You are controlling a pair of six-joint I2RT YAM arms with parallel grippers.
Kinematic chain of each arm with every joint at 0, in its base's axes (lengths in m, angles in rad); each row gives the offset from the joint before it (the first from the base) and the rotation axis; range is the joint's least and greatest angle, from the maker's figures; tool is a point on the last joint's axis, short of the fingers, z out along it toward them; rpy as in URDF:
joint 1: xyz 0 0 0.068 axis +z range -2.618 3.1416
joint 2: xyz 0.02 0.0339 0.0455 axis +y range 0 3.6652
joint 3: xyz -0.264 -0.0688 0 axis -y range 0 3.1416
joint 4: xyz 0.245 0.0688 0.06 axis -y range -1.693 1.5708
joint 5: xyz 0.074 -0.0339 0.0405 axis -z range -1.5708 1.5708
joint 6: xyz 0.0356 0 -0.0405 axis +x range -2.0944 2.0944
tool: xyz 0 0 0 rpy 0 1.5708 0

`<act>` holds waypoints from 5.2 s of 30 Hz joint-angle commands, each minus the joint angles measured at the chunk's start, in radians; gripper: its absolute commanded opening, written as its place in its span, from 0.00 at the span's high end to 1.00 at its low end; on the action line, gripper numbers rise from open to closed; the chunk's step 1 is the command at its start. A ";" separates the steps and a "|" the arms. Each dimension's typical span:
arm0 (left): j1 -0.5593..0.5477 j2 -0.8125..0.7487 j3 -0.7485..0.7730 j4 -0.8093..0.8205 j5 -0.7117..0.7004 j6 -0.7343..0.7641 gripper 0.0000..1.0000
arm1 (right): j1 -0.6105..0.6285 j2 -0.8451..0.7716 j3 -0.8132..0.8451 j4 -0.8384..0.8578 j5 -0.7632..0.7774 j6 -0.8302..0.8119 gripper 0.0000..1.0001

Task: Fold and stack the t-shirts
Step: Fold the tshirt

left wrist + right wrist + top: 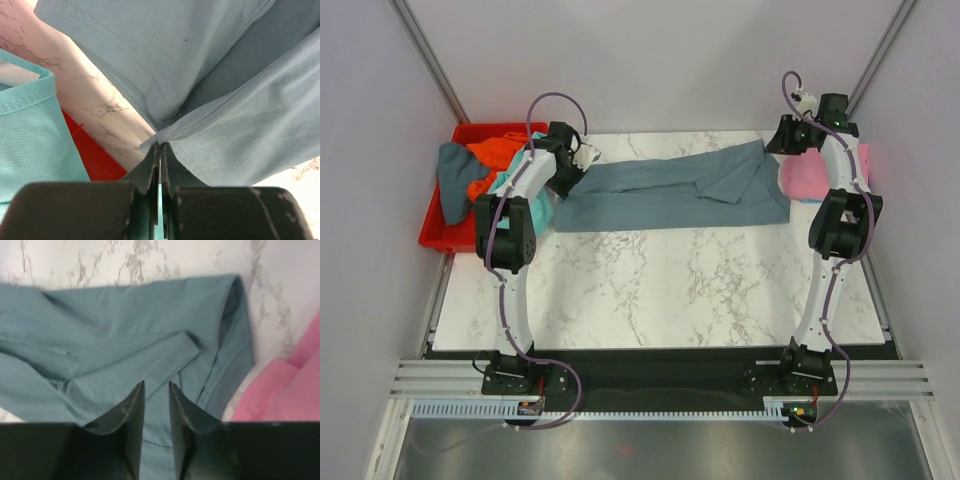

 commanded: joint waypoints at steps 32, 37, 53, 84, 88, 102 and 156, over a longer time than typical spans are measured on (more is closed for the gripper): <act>-0.009 -0.008 0.020 0.004 -0.008 -0.050 0.98 | 0.143 0.010 -0.169 -0.279 -0.121 -0.170 0.57; -0.009 -0.011 0.020 0.004 -0.014 -0.050 0.98 | 0.148 0.023 -0.162 -0.276 -0.103 -0.166 0.58; -0.009 -0.012 0.026 0.007 -0.008 -0.052 0.98 | 0.148 -0.079 -0.248 -0.276 -0.046 -0.201 0.59; -0.011 -0.020 0.006 0.007 -0.011 -0.054 0.98 | 0.152 0.033 -0.167 -0.238 -0.014 -0.162 0.91; -0.012 -0.020 0.007 0.007 -0.011 -0.054 0.98 | 0.158 0.025 -0.159 -0.230 -0.020 -0.159 1.00; -0.015 0.003 0.050 0.015 -0.026 -0.073 0.98 | 0.200 0.045 -0.017 -0.161 -0.017 -0.124 1.00; -0.027 0.121 0.151 0.096 -0.201 -0.116 0.98 | 0.290 0.207 0.235 0.130 0.172 0.017 1.00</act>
